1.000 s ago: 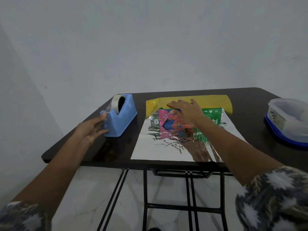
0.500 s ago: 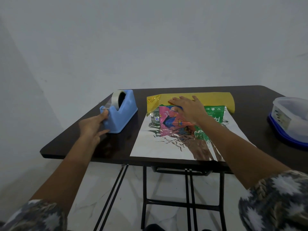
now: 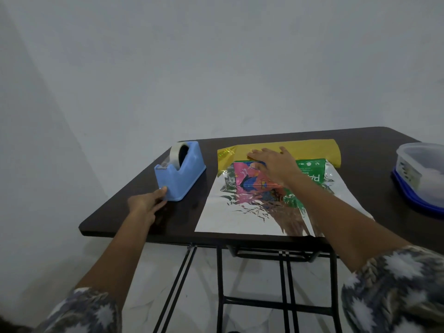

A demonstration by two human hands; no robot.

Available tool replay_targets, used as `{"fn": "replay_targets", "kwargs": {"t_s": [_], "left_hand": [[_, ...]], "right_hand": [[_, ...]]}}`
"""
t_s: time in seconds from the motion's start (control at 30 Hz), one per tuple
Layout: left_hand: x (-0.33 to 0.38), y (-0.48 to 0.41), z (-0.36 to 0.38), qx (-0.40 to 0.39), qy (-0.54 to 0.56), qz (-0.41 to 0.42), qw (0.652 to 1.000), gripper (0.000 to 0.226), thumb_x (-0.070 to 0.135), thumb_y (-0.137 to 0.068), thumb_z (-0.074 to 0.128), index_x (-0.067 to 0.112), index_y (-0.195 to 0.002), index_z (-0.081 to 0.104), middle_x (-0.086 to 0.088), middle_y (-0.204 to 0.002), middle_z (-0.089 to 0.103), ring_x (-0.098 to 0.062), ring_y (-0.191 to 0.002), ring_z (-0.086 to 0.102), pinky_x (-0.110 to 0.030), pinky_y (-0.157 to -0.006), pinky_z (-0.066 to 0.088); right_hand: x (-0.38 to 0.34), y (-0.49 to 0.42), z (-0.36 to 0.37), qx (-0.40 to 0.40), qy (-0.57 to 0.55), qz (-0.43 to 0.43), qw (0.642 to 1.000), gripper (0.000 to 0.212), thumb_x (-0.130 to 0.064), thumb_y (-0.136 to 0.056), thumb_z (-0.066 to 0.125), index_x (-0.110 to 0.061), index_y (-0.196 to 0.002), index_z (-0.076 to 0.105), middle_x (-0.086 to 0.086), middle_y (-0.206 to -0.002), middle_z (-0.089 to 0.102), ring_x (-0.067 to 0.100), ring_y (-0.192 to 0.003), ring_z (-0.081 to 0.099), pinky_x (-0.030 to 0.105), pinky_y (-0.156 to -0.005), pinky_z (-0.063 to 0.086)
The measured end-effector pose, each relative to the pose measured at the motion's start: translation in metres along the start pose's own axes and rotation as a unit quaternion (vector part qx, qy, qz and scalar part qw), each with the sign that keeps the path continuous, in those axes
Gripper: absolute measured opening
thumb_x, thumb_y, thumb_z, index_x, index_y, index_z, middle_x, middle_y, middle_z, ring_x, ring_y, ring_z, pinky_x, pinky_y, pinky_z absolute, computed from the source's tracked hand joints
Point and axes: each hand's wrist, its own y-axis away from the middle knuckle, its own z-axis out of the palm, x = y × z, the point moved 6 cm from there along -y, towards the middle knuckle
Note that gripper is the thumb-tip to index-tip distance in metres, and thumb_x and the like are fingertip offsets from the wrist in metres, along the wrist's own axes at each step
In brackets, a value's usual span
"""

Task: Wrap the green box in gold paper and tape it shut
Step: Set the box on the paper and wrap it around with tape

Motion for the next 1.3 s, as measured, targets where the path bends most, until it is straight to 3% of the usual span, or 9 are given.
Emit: {"fn": "replay_targets", "kwargs": {"t_s": [0.1, 0.23, 0.43, 0.53, 0.7, 0.83, 1.1, 1.23, 1.3], "left_hand": [[-0.005, 0.017, -0.007, -0.008, 0.026, 0.016, 0.999, 0.033, 0.009, -0.081, 0.072, -0.006, -0.109, 0.061, -0.019, -0.115, 0.064, -0.024, -0.100, 0.062, -0.036, -0.085, 0.051], [0.003, 0.064, -0.001, 0.031, 0.052, 0.130, 0.990, 0.021, 0.020, -0.080, 0.073, 0.009, -0.098, 0.070, -0.003, -0.095, 0.068, -0.013, -0.094, 0.063, -0.033, -0.083, 0.053], [0.009, 0.105, 0.107, -0.190, 0.003, 0.149, 0.970, 0.007, 0.014, -0.082, 0.069, 0.007, -0.081, 0.070, -0.008, -0.087, 0.069, -0.018, -0.086, 0.066, -0.029, -0.077, 0.056], [0.000, 0.105, 0.151, -0.238, -0.010, 0.125, 0.963, 0.011, 0.020, -0.083, 0.070, 0.009, -0.080, 0.070, -0.005, -0.078, 0.069, -0.016, -0.077, 0.066, -0.030, -0.076, 0.057], [-0.025, 0.088, 0.173, -0.198, 0.022, 0.046, 0.979, 0.021, 0.023, -0.083, 0.072, 0.005, -0.094, 0.069, -0.005, -0.081, 0.069, -0.014, -0.070, 0.064, -0.025, -0.067, 0.055], [-0.034, 0.085, 0.174, -0.193, 0.038, 0.032, 0.980, 0.011, 0.022, -0.085, 0.070, 0.011, -0.084, 0.067, -0.003, -0.084, 0.070, -0.017, -0.081, 0.066, -0.033, -0.080, 0.054], [-0.036, 0.085, 0.174, -0.199, 0.042, 0.030, 0.979, 0.008, 0.020, -0.085, 0.069, 0.013, -0.083, 0.067, -0.003, -0.083, 0.070, -0.015, -0.080, 0.065, -0.033, -0.081, 0.053], [-0.037, 0.082, 0.169, -0.198, 0.061, 0.023, 0.978, 0.021, 0.021, -0.084, 0.070, 0.008, -0.099, 0.069, -0.004, -0.084, 0.070, -0.015, -0.080, 0.066, -0.030, -0.079, 0.054], [-0.037, 0.082, 0.168, -0.198, 0.070, 0.018, 0.978, 0.023, 0.021, -0.083, 0.071, 0.008, -0.102, 0.068, -0.003, -0.082, 0.070, -0.014, -0.077, 0.065, -0.030, -0.079, 0.054]], "right_hand": [[0.001, 0.000, 0.000, -0.004, -0.003, 0.000, 1.000, 0.046, -0.040, -0.102, 0.027, -0.033, -0.147, 0.026, -0.011, -0.154, 0.024, 0.012, -0.143, 0.020, 0.046, -0.116, 0.008], [0.002, -0.001, 0.003, -0.009, 0.002, -0.002, 1.000, 0.046, -0.042, -0.101, 0.026, -0.033, -0.147, 0.024, -0.011, -0.155, 0.023, 0.011, -0.143, 0.019, 0.046, -0.116, 0.008], [0.002, -0.002, 0.003, -0.008, 0.010, -0.004, 1.000, 0.049, -0.046, -0.100, 0.025, -0.034, -0.147, 0.023, -0.012, -0.155, 0.021, 0.011, -0.144, 0.018, 0.045, -0.116, 0.008], [0.003, -0.002, 0.003, -0.010, 0.029, -0.006, 1.000, 0.050, -0.047, -0.100, 0.026, -0.033, -0.148, 0.021, -0.012, -0.156, 0.020, 0.010, -0.143, 0.018, 0.044, -0.116, 0.008], [0.001, -0.001, 0.005, -0.001, 0.035, -0.015, 0.999, 0.051, -0.045, -0.100, 0.029, -0.033, -0.148, 0.020, -0.011, -0.156, 0.018, 0.011, -0.144, 0.018, 0.043, -0.115, 0.008], [0.002, -0.001, 0.005, 0.011, 0.036, -0.022, 0.999, 0.052, -0.043, -0.099, 0.034, -0.032, -0.148, 0.021, -0.009, -0.157, 0.017, 0.011, -0.143, 0.019, 0.044, -0.115, 0.008], [-0.001, 0.001, 0.004, 0.024, 0.076, -0.025, 0.996, 0.052, -0.041, -0.100, 0.033, -0.031, -0.149, 0.020, -0.005, -0.152, 0.027, 0.014, -0.138, 0.029, 0.045, -0.114, 0.012], [-0.005, 0.004, 0.000, 0.049, 0.003, -0.031, 0.998, 0.070, -0.041, -0.094, 0.048, -0.029, -0.150, 0.008, -0.004, -0.156, 0.017, 0.013, -0.145, 0.012, 0.050, -0.115, 0.008], [-0.002, 0.003, -0.004, 0.079, -0.089, -0.041, 0.992, 0.072, -0.042, -0.086, 0.061, -0.022, -0.146, 0.026, -0.002, -0.155, 0.018, 0.016, -0.146, 0.003, 0.052, -0.116, 0.009]]}}
